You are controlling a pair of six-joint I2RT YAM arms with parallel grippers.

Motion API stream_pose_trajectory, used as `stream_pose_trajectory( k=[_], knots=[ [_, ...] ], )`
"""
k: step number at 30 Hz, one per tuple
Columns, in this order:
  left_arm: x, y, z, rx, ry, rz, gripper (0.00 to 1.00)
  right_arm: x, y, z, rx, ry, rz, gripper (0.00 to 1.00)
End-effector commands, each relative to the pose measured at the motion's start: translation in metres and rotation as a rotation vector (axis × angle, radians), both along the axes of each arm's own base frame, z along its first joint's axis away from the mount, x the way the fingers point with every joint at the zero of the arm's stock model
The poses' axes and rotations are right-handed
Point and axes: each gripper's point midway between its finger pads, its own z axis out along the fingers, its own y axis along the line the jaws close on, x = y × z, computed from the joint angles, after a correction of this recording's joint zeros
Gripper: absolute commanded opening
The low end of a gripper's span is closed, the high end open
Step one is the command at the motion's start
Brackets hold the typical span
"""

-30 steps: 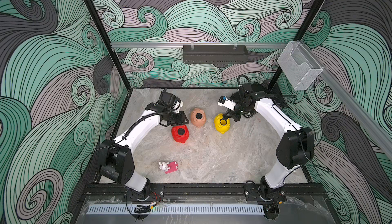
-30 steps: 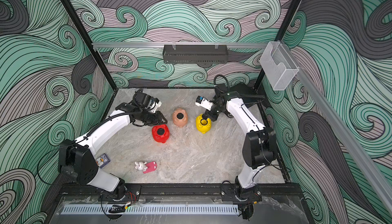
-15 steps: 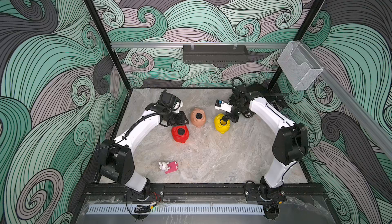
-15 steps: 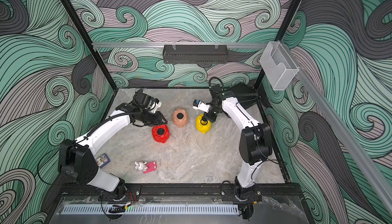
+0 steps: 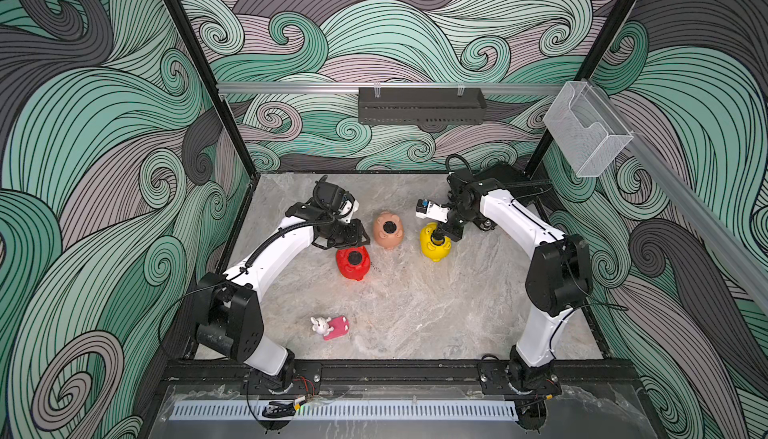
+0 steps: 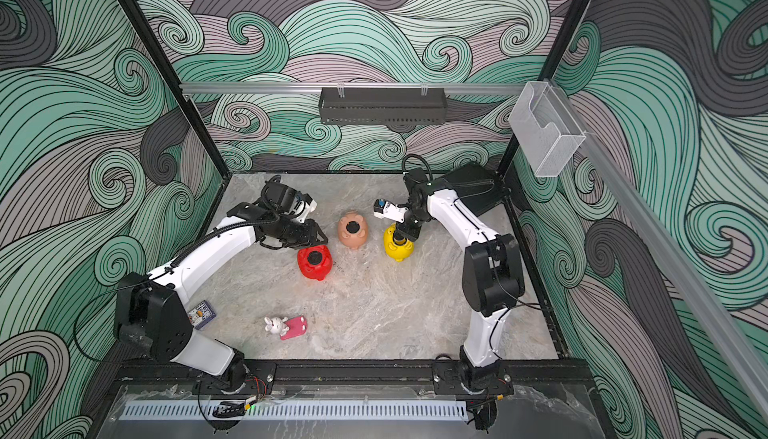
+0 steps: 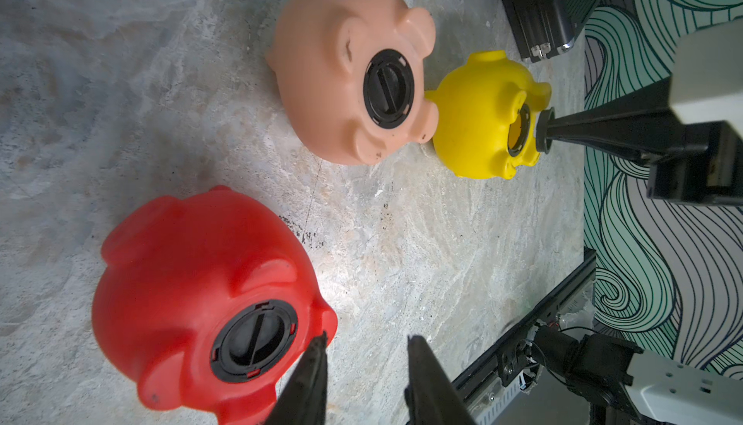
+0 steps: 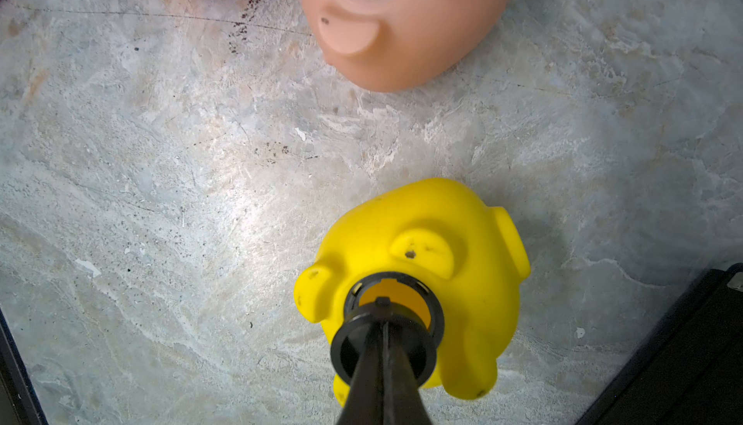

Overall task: Close piggy banks
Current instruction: Insert the knob into the piggy bank.

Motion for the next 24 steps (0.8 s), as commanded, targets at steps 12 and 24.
stream_pose_trajectory(
  k=[12, 24],
  knots=[
    [0.004, -0.002, 0.002, -0.016, -0.004, -0.005, 0.34, 0.004, 0.001, -0.013, -0.046, 0.018, 0.024, 0.0],
    [0.007, -0.004, 0.0, -0.017, 0.002, -0.005, 0.34, 0.004, -0.003, -0.023, -0.077, 0.028, 0.034, 0.0]
  ],
)
